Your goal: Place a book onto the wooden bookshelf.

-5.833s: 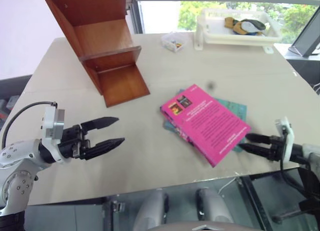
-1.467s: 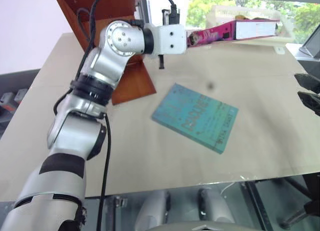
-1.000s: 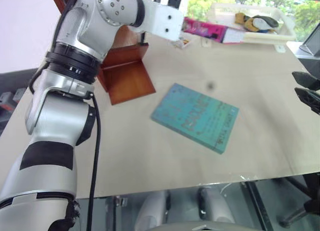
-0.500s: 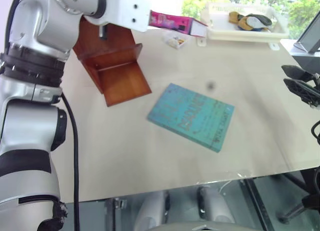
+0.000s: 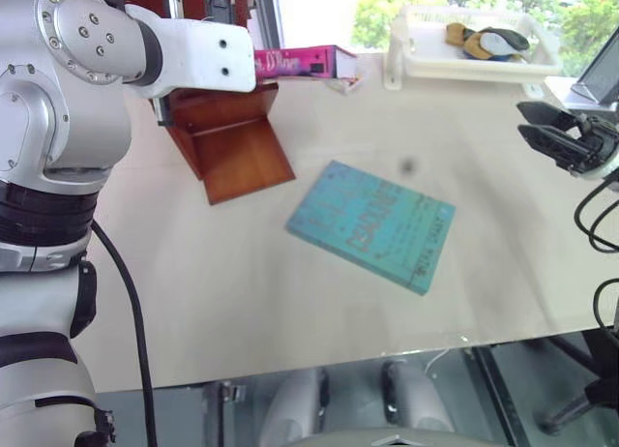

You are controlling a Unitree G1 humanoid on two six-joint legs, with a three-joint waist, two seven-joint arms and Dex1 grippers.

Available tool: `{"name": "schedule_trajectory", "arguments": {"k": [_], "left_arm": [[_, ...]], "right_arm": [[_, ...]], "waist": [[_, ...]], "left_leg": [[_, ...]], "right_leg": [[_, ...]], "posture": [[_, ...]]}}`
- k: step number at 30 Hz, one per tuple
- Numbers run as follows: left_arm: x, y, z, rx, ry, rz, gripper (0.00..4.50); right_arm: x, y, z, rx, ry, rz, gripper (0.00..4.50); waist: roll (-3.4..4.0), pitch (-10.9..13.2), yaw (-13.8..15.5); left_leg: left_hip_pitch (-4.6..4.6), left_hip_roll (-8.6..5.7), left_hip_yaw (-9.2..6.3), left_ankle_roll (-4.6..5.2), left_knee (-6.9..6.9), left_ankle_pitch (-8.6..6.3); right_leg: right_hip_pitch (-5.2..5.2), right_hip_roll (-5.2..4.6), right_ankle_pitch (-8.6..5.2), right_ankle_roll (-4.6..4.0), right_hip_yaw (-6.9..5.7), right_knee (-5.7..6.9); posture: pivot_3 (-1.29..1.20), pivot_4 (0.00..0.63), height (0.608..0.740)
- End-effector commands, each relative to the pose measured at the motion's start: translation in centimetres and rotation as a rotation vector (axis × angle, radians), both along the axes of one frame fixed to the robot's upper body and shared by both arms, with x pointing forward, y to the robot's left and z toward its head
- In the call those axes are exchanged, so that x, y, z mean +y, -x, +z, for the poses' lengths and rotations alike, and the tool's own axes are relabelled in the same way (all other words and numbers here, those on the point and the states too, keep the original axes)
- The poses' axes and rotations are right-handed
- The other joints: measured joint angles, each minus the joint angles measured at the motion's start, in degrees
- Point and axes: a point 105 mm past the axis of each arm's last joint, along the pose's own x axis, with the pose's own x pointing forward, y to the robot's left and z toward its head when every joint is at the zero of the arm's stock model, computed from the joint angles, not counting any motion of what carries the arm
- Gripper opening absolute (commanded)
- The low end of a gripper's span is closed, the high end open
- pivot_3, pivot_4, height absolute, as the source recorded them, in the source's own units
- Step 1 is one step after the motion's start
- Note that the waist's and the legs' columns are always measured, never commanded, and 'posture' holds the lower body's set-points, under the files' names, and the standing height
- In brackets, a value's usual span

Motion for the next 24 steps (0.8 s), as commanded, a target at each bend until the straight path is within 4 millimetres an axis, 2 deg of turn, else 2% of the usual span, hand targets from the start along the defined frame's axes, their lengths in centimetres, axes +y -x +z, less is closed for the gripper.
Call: {"name": "schedule_trajectory", "arguments": {"k": [1, 13, 20, 24], "left_arm": [[1.3, 1.9, 2.3, -0.094, 0.009, 0.081, 0.06], [4.6, 4.5, 1.8, -0.068, 0.023, 0.281, 0.06], [5.8, 5.2, 1.9, -0.082, 0.025, 0.357, 0.06], [5.8, 5.6, 1.5, -0.054, 0.079, 0.381, 0.06]], "right_arm": [[0.4, 0.2, 1.8, -0.084, 0.015, 0.042, 4.5], [3.0, -1.0, 2.1, -0.037, 0.0, 0.107, 4.5], [3.7, -1.3, 2.4, -0.025, -0.033, 0.129, 4.5], [4.0, -1.5, 2.4, -0.039, -0.014, 0.124, 4.5]], "waist": [[0.01, 0.02, -0.18], [0.07, 0.05, -1.76], [0.08, 0.07, -3.27], [0.08, 0.07, -3.64]], "left_leg": [[0.0, 0.01, 0.0, 0.0, -0.01, 0.0], [0.03, 0.05, -0.01, -0.05, -0.03, 0.03], [0.02, 0.1, 0.05, -0.07, -0.1, 0.04], [0.03, 0.12, 0.1, -0.07, -0.12, 0.04]], "right_leg": [[-0.01, 0.02, 0.0, 0.0, 0.0, 0.01], [-0.03, 0.07, 0.0, -0.01, 0.03, 0.04], [-0.16, 0.16, 0.0, -0.01, 0.12, 0.13], [-0.2, 0.22, 0.0, -0.01, 0.19, 0.14]], "posture": [[0.0, 0.15, 0.74], [0.0, 0.15, 0.74], [0.0, 0.15, 0.74], [0.0, 0.15, 0.74]]}}
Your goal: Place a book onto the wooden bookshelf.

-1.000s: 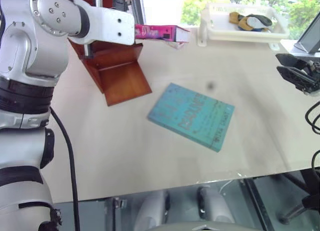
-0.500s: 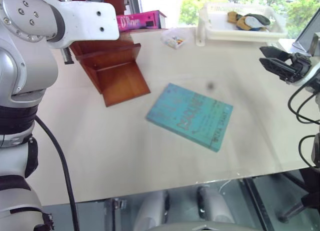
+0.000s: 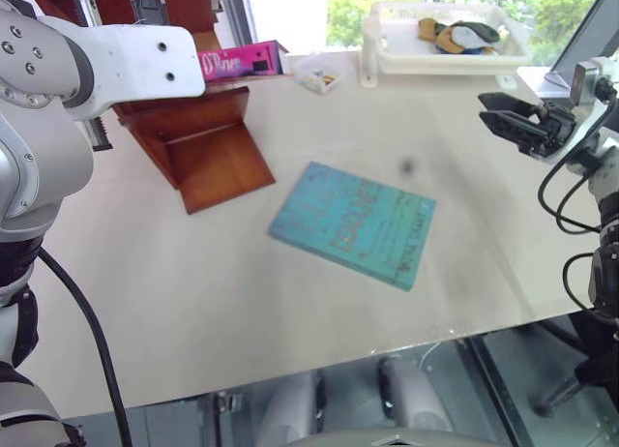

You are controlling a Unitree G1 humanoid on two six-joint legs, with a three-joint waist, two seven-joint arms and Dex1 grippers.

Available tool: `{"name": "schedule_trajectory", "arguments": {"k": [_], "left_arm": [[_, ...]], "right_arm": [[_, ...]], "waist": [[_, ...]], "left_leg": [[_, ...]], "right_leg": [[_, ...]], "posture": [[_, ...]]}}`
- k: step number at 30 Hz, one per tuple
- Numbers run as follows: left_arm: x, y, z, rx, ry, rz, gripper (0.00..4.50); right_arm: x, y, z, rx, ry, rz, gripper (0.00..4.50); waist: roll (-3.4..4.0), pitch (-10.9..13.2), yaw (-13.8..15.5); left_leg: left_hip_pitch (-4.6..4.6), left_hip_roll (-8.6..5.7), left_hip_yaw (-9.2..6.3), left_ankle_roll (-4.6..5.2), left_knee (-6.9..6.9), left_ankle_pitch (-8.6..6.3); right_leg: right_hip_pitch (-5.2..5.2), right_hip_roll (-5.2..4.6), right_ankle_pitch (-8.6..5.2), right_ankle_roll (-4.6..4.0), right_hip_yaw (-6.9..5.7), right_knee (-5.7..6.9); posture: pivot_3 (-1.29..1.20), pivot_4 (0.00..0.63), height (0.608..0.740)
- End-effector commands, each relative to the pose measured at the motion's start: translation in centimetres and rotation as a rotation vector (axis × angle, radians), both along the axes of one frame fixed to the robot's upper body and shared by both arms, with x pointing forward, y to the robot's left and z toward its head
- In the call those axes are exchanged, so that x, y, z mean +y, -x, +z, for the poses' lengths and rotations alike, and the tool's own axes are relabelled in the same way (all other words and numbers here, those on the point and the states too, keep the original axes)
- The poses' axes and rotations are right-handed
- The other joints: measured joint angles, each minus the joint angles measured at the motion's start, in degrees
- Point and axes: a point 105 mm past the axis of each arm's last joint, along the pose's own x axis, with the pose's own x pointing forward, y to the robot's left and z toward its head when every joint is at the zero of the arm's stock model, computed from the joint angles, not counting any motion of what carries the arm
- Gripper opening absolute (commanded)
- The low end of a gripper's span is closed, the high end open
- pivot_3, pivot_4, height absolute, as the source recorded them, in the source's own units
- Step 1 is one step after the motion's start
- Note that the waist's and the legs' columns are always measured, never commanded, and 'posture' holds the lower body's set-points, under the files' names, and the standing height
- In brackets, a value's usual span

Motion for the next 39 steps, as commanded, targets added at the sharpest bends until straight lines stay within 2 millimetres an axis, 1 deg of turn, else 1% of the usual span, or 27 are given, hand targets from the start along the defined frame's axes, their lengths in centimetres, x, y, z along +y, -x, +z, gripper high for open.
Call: {"name": "schedule_trajectory", "arguments": {"k": [1, 4, 7, 9, 10, 13, 14, 16, 17, 18, 25, 28, 31, 36, 39], "left_arm": [[1.7, 1.6, 1.9, -0.09, 0.039, 0.111, 0.06], [2.3, 1.7, 2.2, -0.111, 0.036, 0.145, 0.06], [2.3, 1.6, 2.4, -0.122, 0.042, 0.152, 0.06], [2.3, 1.5, 2.4, -0.125, 0.045, 0.152, 0.88], [2.3, 1.5, 2.5, -0.13, 0.049, 0.152, 1.13], [2.2, 1.3, 2.8, -0.154, 0.053, 0.153, 2.6], [2.3, 1.3, 2.9, -0.162, 0.052, 0.155, 3.0], [2.3, 1.2, 3.0, -0.166, 0.052, 0.158, 3.97], [2.3, 1.2, 3.1, -0.168, 0.051, 0.161, 4.33], [2.3, 1.2, 3.1, -0.17, 0.051, 0.162, 4.44], [2.3, 1.2, 3.3, -0.171, 0.047, 0.161, 4.44], [2.2, 1.7, 3.2, -0.151, 0.056, 0.141, 4.44], [2.4, 2.5, 2.9, -0.128, 0.072, 0.116, 4.44], [3.2, 5.0, 2.0, -0.068, 0.125, 0.093, 4.44], [2.6, 6.1, 0.5, 0.016, 0.186, 0.034, 4.44]], "right_arm": [[0.4, 0.5, 1.6, -0.078, 0.007, 0.052, 4.5], [0.7, 0.5, 1.8, -0.084, 0.008, 0.061, 4.5], [0.8, 0.5, 2.1, -0.089, 0.01, 0.062, 4.5], [0.8, 0.5, 2.1, -0.09, 0.015, 0.061, 4.5], [0.8, 0.5, 2.1, -0.092, 0.017, 0.061, 4.5], [0.8, 0.5, 2.3, -0.095, 0.018, 0.062, 4.5], [0.8, 0.5, 2.3, -0.096, 0.018, 0.062, 4.5], [0.8, 0.5, 2.3, -0.097, 0.019, 0.062, 4.5], [0.8, 0.5, 2.3, -0.097, 0.019, 0.062, 4.5], [0.8, 0.5, 2.3, -0.098, 0.02, 0.061, 4.5], [0.8, 0.5, 2.3, -0.099, 0.022, 0.059, 4.5], [0.9, 0.5, 2.3, -0.1, 0.022, 0.06, 4.5], [1.0, 0.4, 2.3, -0.099, 0.023, 0.062, 4.5], [1.0, 0.4, 2.3, -0.097, 0.024, 0.064, 4.5], [1.0, 0.4, 2.3, -0.097, 0.023, 0.063, 4.5]], "waist": [[0.0, 0.0, -0.26], [0.0, 0.0, -0.93], [0.0, 0.0, -1.25], [0.0, 0.0, -1.27], [0.0, 0.0, -1.21], [-0.01, 0.0, -0.67], [0.0, 0.0, -0.5], [-0.01, 0.0, 0.04], [-0.01, 0.0, 0.37], [-0.01, 0.0, 0.59], [-0.01, 0.0, 1.29], [-0.01, 0.0, 1.26], [-0.01, 0.01, 1.08], [-0.03, 0.02, 0.63], [-0.04, 0.02, 0.65]], "left_leg": [[0.0, 0.0, 0.0, 0.0, -0.01, 0.0], [-0.02, 0.01, 0.08, 0.0, -0.03, 0.0], [-0.02, 0.0, 0.11, 0.0, -0.06, 0.0], [-0.01, 0.02, 0.12, 0.0, -0.07, 0.0], [0.0, 0.02, 0.12, 0.0, -0.07, 0.0], [0.0, 0.03, 0.08, 0.0, -0.06, 0.0], [0.0, 0.04, 0.07, 0.0, -0.03, -0.01], [-0.01, 0.0, 0.07, 0.0, 0.0, -0.01], [-0.01, -0.02, 0.08, 0.01, 0.0, -0.01], [-0.01, -0.02, 0.09, 0.0, 0.0, -0.01], [-0.06, -0.04, 0.08, -0.01, 0.0, 0.0], [-0.05, -0.04, 0.08, -0.01, 0.0, 0.0], [-0.05, -0.03, 0.08, -0.01, 0.0, 0.0], [-0.05, -0.01, 0.07, -0.01, -0.03, 0.0], [-0.04, 0.0, 0.08, -0.01, -0.02, 0.0]], "right_leg": [[0.0, 0.0, 0.0, 0.0, 0.0, -0.01], [-0.09, 0.0, 0.0, 0.0, 0.09, -0.01], [-0.17, 0.02, 0.0, 0.0, 0.19, 0.0], [-0.22, 0.07, 0.0, 0.0, 0.28, 0.04], [-0.22, 0.09, 0.0, 0.0, 0.29, 0.06], [-0.21, 0.1, 0.0, 0.0, 0.27, 0.11], [-0.2, 0.09, 0.01, 0.0, 0.27, 0.11], [-0.17, 0.05, 0.01, 0.0, 0.28, 0.11], [-0.17, 0.02, 0.01, 0.0, 0.28, 0.11], [-0.17, 0.01, 0.01, 0.0, 0.28, 0.09], [-0.17, -0.01, 0.01, 0.0, 0.27, 0.05], [-0.18, -0.01, 0.01, 0.0, 0.27, 0.07], [-0.18, -0.01, 0.01, 0.0, 0.27, 0.06], [-0.19, -0.01, 0.01, 0.0, 0.26, 0.04], [-0.19, -0.03, 0.01, 0.0, 0.27, 0.06]], "posture": [[0.0, 0.15, 0.74], [0.0, 0.15, 0.74], [0.0, 0.15, 0.74], [0.0, 0.15, 0.74], [0.0, 0.15, 0.74], [0.0, 0.15, 0.74], [0.0, 0.15, 0.74], [0.0, 0.15, 0.74], [0.0, 0.15, 0.74], [0.0, 0.15, 0.74], [0.0, 0.15, 0.74], [0.0, 0.15, 0.74], [0.0, 0.15, 0.74], [0.0, 0.15, 0.74], [0.0, 0.15, 0.74]]}}
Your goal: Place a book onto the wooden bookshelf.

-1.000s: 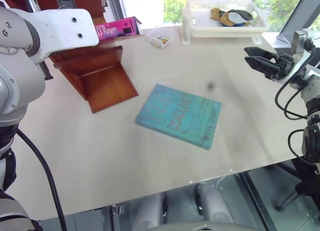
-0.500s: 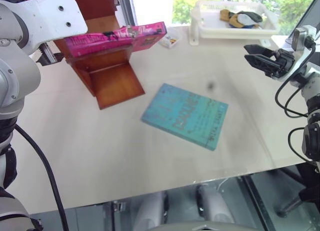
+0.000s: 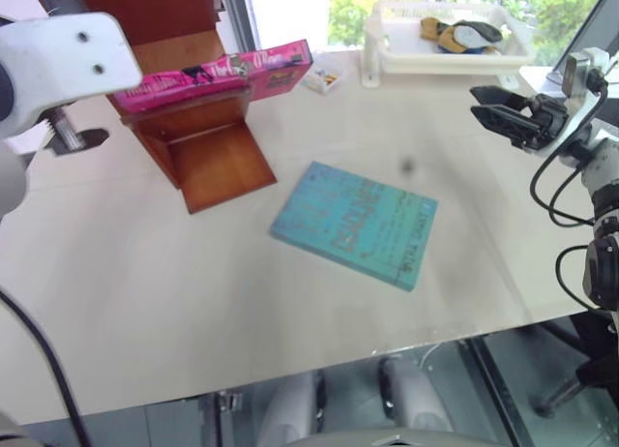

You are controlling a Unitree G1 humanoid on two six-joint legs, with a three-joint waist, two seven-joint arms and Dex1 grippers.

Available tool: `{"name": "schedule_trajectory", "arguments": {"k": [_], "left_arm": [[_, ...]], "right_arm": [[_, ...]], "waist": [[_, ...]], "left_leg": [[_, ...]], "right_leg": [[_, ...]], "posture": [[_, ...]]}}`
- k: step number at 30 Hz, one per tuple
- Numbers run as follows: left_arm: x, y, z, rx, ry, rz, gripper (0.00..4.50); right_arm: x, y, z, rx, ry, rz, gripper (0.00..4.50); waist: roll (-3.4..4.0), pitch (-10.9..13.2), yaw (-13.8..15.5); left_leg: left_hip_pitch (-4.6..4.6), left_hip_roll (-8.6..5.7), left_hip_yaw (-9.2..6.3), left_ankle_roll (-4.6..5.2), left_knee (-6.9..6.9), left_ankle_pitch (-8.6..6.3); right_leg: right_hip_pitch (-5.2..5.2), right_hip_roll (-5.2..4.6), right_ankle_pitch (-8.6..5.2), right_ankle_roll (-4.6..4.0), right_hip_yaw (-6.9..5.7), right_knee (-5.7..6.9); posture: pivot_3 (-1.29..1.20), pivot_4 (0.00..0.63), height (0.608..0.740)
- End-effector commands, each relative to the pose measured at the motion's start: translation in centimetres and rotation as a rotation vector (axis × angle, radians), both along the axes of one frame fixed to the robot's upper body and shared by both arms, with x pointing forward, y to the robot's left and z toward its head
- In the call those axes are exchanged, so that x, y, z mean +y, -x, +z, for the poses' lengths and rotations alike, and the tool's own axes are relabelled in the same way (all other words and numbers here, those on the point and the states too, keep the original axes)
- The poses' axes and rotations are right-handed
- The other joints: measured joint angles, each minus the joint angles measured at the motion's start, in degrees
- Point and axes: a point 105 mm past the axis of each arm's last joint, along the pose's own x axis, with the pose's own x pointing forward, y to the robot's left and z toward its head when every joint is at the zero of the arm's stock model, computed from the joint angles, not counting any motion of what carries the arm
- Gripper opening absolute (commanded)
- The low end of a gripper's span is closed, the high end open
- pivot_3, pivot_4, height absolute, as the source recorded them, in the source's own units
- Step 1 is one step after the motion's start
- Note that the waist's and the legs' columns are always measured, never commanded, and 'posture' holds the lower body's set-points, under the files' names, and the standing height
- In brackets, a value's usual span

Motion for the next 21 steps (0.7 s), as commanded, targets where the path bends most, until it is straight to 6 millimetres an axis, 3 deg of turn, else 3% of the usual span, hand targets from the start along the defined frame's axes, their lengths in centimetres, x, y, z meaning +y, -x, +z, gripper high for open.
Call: {"name": "schedule_trajectory", "arguments": {"k": [1, 3, 8, 12, 15, 18, 21], "left_arm": [[-1.3, 2.8, -0.7, 0.028, 0.113, -0.096, 4.44], [-1.2, 4.3, -1.9, 0.048, 0.174, -0.089, 4.44], [3.6, 9.4, -4.6, 0.007, 0.249, 0.106, 4.44], [3.9, 13.6, -7.0, 0.033, 0.385, 0.173, 4.44], [2.6, 13.9, -8.0, 0.034, 0.485, 0.115, 4.44], [0.6, 12.6, -9.3, -0.003, 0.661, -0.056, 4.44], [-0.2, 11.4, -10.4, -0.065, 0.787, -0.134, 4.44]], "right_arm": [[0.2, 0.7, 1.9, -0.083, 0.003, 0.053, 4.5], [0.1, 0.7, 1.8, -0.078, 0.004, 0.052, 4.5], [0.0, 0.8, 1.6, -0.067, 0.007, 0.05, 4.5], [0.0, 0.9, 1.6, -0.062, 0.01, 0.056, 4.5], [0.1, 1.0, 1.4, -0.054, 0.032, 0.064, 4.5], [-0.2, 1.2, 1.2, -0.057, 0.066, 0.06, 4.5], [-0.6, 1.4, 0.9, -0.052, 0.098, 0.054, 4.5]], "waist": [[0.0, 0.0, 0.17], [0.0, 0.0, 0.07], [0.05, 0.02, -0.35], [0.04, 0.01, 0.29], [0.11, 0.03, 1.74], [0.17, 0.02, 1.97], [0.11, -0.04, 1.71]], "left_leg": [[0.02, 0.01, 0.0, 0.0, 0.01, 0.0], [0.06, 0.01, 0.03, 0.0, 0.0, 0.0], [0.04, 0.16, -0.01, -0.18, -0.1, 0.08], [0.07, 0.24, -0.06, -0.32, -0.18, 0.09], [0.24, 0.18, -0.16, -0.38, -0.18, 0.07], [1.22, 0.14, -0.32, -0.41, -0.21, -0.17], [1.38, 0.13, -0.29, -0.43, -0.18, -0.16]], "right_leg": [[0.02, -0.01, 0.0, 0.0, -0.01, -0.01], [0.04, -0.04, 0.0, 0.0, 0.0, -0.01], [-0.04, -0.01, -0.02, -0.07, -0.08, -0.07], [-0.05, -0.05, -0.1, -0.22, -0.25, -0.29], [0.17, -0.19, -0.05, -0.29, -0.38, -0.26], [1.15, -0.23, -0.18, -0.54, -0.53, -0.32], [1.28, -0.21, -0.17, -0.53, -0.49, -0.26]], "posture": [[0.0, 0.15, 0.74], [0.0, 0.15, 0.74], [0.0, 0.15, 0.74], [0.0, 0.15, 0.74], [0.0, 0.15, 0.74], [0.0, 0.15, 0.74], [0.0, 0.15, 0.74]]}}
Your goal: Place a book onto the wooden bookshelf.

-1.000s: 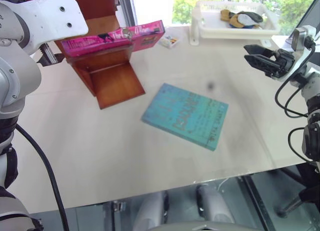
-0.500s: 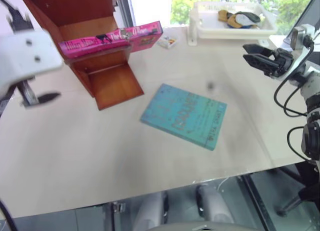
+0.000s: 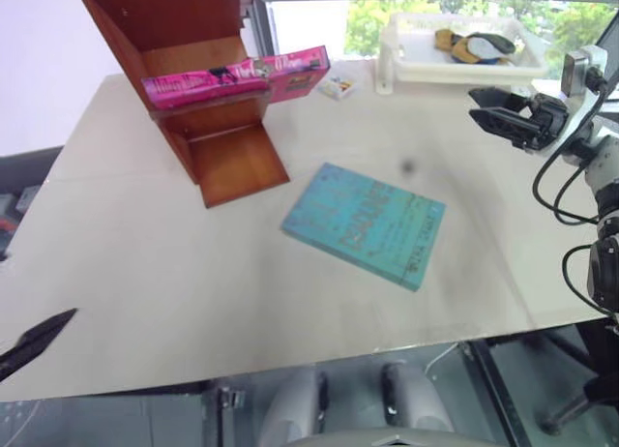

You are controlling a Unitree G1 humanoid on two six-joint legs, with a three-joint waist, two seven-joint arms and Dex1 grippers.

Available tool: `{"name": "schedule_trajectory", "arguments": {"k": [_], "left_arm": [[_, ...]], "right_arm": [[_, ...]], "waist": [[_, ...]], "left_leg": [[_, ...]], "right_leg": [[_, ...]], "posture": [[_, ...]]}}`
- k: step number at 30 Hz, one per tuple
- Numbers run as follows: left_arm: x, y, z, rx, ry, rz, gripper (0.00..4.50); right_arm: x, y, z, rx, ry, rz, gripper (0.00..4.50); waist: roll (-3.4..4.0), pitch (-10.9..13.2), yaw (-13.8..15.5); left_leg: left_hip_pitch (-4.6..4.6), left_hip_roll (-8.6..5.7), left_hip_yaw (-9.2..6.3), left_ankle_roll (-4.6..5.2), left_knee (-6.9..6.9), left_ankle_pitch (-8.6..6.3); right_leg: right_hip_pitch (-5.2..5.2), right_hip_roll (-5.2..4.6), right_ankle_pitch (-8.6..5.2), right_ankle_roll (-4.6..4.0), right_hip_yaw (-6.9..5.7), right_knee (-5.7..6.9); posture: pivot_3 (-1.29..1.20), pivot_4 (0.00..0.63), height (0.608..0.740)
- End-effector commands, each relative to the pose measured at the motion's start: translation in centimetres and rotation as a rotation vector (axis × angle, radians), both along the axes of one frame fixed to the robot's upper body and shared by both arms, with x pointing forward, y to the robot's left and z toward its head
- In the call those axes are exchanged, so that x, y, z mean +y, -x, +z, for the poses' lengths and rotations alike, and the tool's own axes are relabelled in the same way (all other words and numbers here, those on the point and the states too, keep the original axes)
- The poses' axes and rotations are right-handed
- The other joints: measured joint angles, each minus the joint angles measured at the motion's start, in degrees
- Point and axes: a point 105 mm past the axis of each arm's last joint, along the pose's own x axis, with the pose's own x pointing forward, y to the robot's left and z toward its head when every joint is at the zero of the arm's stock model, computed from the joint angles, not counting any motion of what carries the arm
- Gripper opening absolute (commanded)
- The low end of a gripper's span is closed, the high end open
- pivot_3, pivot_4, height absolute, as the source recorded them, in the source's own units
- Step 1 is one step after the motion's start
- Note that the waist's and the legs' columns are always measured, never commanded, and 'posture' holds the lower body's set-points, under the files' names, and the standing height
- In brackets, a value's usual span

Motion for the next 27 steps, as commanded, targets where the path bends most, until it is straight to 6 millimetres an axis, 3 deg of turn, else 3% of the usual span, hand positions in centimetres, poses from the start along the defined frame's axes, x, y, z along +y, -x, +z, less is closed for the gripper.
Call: {"name": "schedule_trajectory", "arguments": {"k": [1, 7, 11, 16, 19, 27], "left_arm": [[-1.0, -1.5, -1.6, -0.059, 0.133, -0.055, 4.44], [-4.0, -3.9, -5.8, -0.088, 0.351, -0.13, 4.44], [-4.4, -6.1, -7.7, -0.076, 0.458, -0.143, 4.44], [-4.5, -8.5, -9.9, -0.04, 0.466, -0.127, 4.44], [-4.6, -9.7, -11.2, -0.047, 0.471, -0.105, 4.44], [-3.9, -8.7, -14.4, 0.06, 0.499, -0.112, 4.44]], "right_arm": [[-0.8, 1.2, 0.7, -0.043, 0.027, 0.042, 4.5], [-2.8, 2.7, -1.4, 0.006, 0.144, 0.021, 4.5], [-4.8, 4.6, -4.7, 0.07, 0.306, -0.004, 4.5], [-7.3, 7.3, -7.4, 0.144, 0.39, -0.034, 4.5], [-9.1, 8.9, -10.0, 0.195, 0.462, -0.079, 4.5], [-14.0, 11.0, -15.2, 0.24, 0.517, -0.405, 4.5]], "waist": [[-0.09, -0.05, -0.29], [-0.22, -0.16, -0.24], [-0.16, -0.23, 0.4], [-0.11, -0.27, 1.26], [-0.18, -0.36, 1.64], [-0.21, -0.47, 1.16]], "left_leg": [[0.01, 0.02, 0.0, 0.16, 0.01, 0.1], [-0.29, 0.03, 0.09, -0.03, -0.01, 0.21], [-0.27, 0.01, 0.08, 0.21, 0.0, 0.06], [-0.22, 0.02, 0.14, 0.24, 0.04, 0.06], [-0.22, 0.02, 0.12, 0.28, 0.06, 0.04], [-0.16, 0.07, 0.32, 0.36, 0.06, -0.01]], "right_leg": [[0.06, 0.02, 0.03, 0.04, 0.01, 0.03], [-0.26, -0.26, 0.14, 0.17, 0.16, -0.01], [-0.23, -0.28, 0.15, 0.17, 0.15, 0.0], [-0.2, -0.27, 0.04, -0.06, 0.19, 0.04], [-0.17, -0.26, 0.03, -0.06, 0.16, 0.02], [-0.18, -0.24, 0.03, -0.05, 0.36, 0.01]], "posture": [[0.0, 0.15, 0.74], [0.0, 0.15, 0.74], [0.0, 0.15, 0.74], [0.0, 0.15, 0.74], [0.0, 0.15, 0.74], [0.0, 0.15, 0.74]]}}
